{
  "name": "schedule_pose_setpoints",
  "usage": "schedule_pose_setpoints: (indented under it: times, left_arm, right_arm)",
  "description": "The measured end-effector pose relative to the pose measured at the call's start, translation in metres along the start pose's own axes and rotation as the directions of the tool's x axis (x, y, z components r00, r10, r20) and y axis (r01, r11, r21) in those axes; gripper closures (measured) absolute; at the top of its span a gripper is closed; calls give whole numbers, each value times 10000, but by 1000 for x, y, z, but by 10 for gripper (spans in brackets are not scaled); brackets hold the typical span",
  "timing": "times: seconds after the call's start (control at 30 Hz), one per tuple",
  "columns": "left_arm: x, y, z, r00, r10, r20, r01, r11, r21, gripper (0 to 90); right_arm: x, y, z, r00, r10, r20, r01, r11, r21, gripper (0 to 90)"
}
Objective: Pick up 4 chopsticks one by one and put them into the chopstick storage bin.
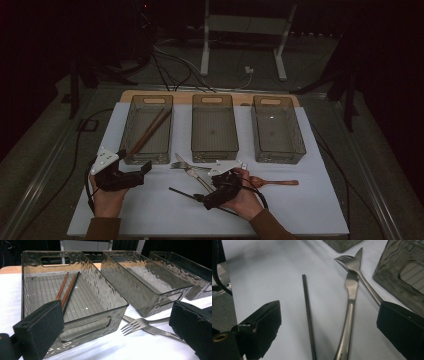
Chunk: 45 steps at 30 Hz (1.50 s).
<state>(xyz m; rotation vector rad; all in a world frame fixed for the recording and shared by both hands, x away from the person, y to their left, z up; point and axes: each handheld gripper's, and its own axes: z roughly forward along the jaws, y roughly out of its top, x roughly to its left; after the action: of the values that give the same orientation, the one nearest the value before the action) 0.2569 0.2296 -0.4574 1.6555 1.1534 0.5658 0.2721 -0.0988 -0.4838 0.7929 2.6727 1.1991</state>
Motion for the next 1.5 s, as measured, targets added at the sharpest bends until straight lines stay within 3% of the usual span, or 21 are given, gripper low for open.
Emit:
schedule_pose_setpoints:
  times: [0.1, 0.33, 0.63, 0.93, 1.13, 1.2, 1.33, 1.5]
  left_arm:
    - [0, 0, 0, 10000, 15, -6, -15, 10000, 15, 7]
    - [0, -1, 0, 10000, 14, -3, -14, 10000, 18, 7]
    - [0, -1, 0, 10000, 4, -3, -4, 10000, 11, 7]
    - [0, -1, 1, 10000, 8, 15, -8, 10000, 8, 7]
    - [0, -1, 1, 10000, 27, 10, -27, 10000, 44, 7]
    - [0, -1, 1, 10000, 32, 5, -32, 10000, 58, 7]
    - [-1, -2, 1, 10000, 45, 4, -45, 10000, 66, 7]
    - [-1, -2, 2, 10000, 44, 19, -44, 9999, 93, 7]
  right_arm:
    - [2, 0, 3, 10000, 4, -24, -4, 10000, 57, 66]
    - [7, -2, 13, 9996, -217, -188, 223, 9993, 289, 174]
    - [15, -4, 23, 9946, -939, -445, 967, 9933, 639, 453]
    - [17, -5, 33, 9909, -1185, -632, 1244, 9871, 1004, 674]
    - [19, -7, 41, 9912, -1144, -672, 1223, 9841, 1289, 753]
    - [21, -9, 43, 9890, -1390, -508, 1448, 9798, 1380, 780]
    - [21, -8, 43, 9900, -1354, -390, 1398, 9790, 1483, 843]
    - [24, -8, 42, 9906, -1324, -356, 1365, 9765, 1667, 859]
